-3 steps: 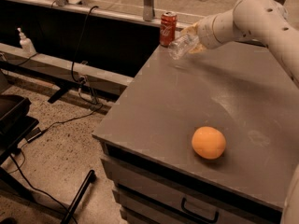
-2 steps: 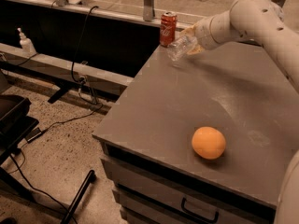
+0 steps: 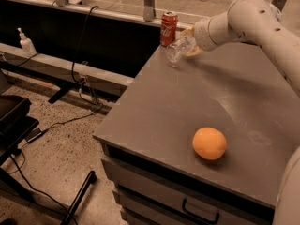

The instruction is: Move water bottle near coke can

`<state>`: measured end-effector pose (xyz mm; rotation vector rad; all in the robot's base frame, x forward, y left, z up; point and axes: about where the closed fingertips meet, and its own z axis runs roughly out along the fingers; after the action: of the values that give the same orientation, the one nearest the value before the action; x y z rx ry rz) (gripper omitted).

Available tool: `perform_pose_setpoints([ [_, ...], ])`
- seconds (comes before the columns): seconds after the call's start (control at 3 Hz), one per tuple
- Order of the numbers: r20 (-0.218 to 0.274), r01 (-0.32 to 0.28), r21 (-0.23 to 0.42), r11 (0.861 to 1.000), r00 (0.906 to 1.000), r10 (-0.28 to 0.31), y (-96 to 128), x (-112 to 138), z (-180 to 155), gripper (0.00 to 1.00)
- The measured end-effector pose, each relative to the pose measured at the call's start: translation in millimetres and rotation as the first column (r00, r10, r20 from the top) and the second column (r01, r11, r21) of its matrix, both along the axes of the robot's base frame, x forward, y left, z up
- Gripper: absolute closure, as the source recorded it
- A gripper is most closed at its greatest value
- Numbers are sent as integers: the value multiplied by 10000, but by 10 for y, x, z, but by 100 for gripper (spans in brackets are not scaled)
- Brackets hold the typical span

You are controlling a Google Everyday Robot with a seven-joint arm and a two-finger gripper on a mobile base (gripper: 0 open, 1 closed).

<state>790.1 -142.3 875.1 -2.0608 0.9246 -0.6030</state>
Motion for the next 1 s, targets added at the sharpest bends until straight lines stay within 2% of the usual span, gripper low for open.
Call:
perform_pose_setpoints([
  [0.67, -68, -66, 11, 10000, 10000, 66, 47, 8, -49, 6],
  [1.0, -93, -91, 15, 10000, 9999, 91, 64, 11, -36, 0],
])
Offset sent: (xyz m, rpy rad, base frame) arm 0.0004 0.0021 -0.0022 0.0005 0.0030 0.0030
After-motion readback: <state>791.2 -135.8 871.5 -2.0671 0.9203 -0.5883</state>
